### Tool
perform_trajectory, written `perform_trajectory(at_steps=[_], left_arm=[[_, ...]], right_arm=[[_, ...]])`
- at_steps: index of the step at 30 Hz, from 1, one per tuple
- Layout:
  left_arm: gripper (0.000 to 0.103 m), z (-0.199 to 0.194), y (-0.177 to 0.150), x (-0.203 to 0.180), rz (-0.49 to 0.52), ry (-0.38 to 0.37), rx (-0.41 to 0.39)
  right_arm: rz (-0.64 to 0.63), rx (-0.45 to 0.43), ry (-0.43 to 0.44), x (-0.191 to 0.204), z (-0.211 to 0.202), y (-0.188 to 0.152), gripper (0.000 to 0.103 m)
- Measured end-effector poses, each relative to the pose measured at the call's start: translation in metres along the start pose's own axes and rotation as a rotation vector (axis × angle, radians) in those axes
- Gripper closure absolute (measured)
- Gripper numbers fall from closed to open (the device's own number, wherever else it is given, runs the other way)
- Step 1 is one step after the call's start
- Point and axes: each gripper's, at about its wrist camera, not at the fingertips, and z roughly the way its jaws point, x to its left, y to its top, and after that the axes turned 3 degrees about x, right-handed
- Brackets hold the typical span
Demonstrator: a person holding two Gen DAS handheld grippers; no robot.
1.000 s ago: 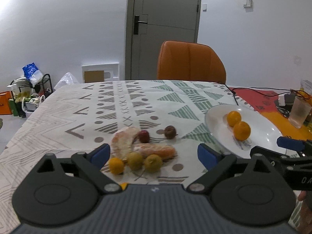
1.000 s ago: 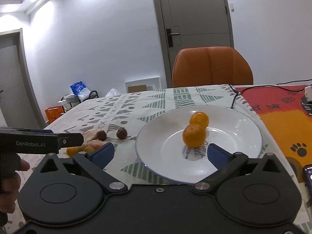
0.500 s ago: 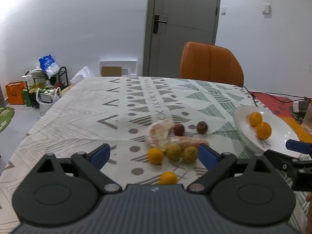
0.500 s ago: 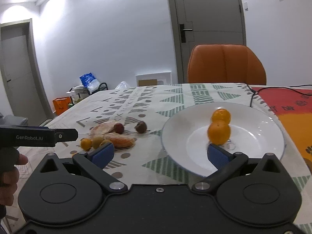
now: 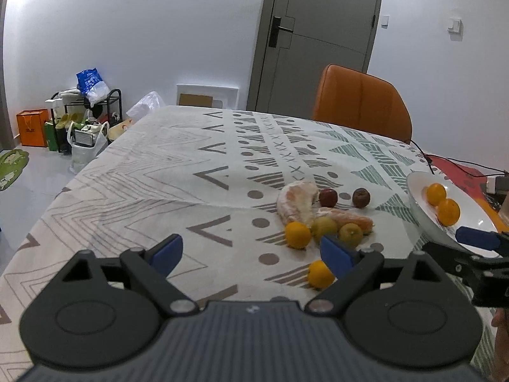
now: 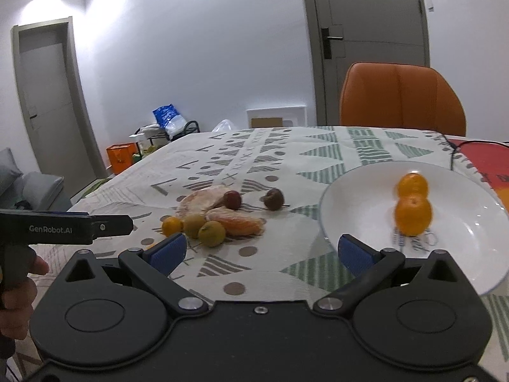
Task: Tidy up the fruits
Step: 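Grasp a yellow-green fruit with the right tool while the left tool grasps a mandarin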
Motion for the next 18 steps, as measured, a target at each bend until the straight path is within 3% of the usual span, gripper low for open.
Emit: perform_trajectory(at_steps=[9, 18], left_arm=[[0.01, 0.004, -0.004, 0.009, -0.008, -0.008, 0.0], [0.02, 0.006, -0.005, 0.021, -0.025, -0.007, 0.003]], right_arm=[[-0.025, 0.046, 0.026, 0.01, 0.018, 0.001, 0.021], [-0.039, 0.094, 0.071, 0.022, 0.042, 0.007, 0.046]])
